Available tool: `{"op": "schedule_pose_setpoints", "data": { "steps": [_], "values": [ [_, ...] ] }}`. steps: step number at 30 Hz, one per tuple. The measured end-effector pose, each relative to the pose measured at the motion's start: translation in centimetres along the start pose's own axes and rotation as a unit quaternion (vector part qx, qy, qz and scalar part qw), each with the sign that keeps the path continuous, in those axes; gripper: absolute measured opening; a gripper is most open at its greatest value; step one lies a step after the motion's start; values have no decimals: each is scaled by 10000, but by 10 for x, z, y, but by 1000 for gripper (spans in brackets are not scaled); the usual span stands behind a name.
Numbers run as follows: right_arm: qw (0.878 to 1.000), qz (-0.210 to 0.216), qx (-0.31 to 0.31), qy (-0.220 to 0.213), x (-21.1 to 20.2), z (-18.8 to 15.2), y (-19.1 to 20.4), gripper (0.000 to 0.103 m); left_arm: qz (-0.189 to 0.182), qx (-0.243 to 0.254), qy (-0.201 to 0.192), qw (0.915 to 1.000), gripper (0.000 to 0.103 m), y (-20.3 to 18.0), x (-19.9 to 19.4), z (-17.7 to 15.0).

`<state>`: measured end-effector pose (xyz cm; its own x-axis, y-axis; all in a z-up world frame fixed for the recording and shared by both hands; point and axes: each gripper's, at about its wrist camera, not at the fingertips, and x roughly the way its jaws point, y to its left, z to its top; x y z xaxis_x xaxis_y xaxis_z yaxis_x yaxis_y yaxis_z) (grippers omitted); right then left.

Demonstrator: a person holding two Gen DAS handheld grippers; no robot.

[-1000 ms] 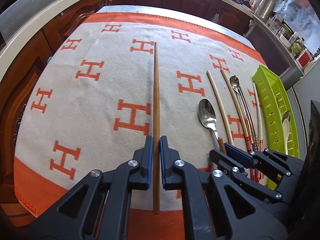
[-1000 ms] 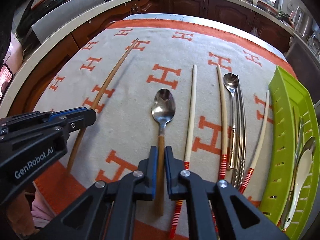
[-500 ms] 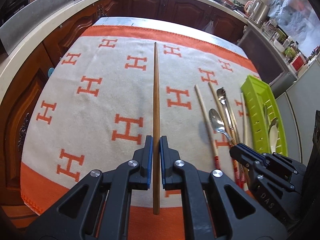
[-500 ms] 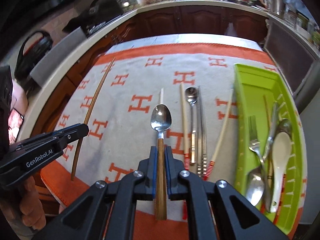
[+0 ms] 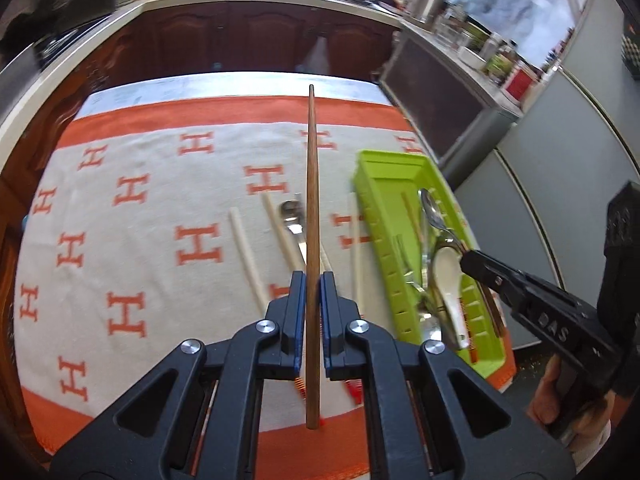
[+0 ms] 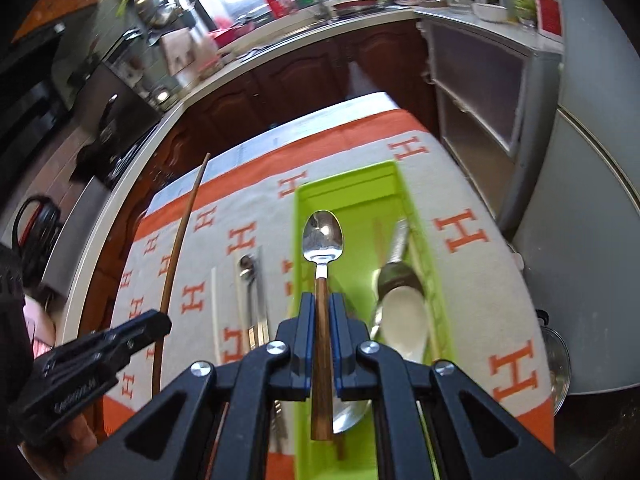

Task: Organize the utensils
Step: 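Carry the chopstick and spoon into the tray and open both tools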

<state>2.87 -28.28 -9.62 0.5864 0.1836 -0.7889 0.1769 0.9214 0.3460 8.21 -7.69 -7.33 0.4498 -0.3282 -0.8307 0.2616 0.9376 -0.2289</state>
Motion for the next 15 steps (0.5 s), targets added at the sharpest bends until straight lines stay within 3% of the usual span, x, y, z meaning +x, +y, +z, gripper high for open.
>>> {"op": "schedule_pose_setpoints", "data": {
  "steps": [8,15],
  "values": [
    [9994,-64,297,183,36,22,-32,7,-442,219,430,9979,5,-71,47,15],
    [9984,35,525,212,57,35,-41,7,-608,37,1009,9930,5,-89,101,13]
  ]
}}
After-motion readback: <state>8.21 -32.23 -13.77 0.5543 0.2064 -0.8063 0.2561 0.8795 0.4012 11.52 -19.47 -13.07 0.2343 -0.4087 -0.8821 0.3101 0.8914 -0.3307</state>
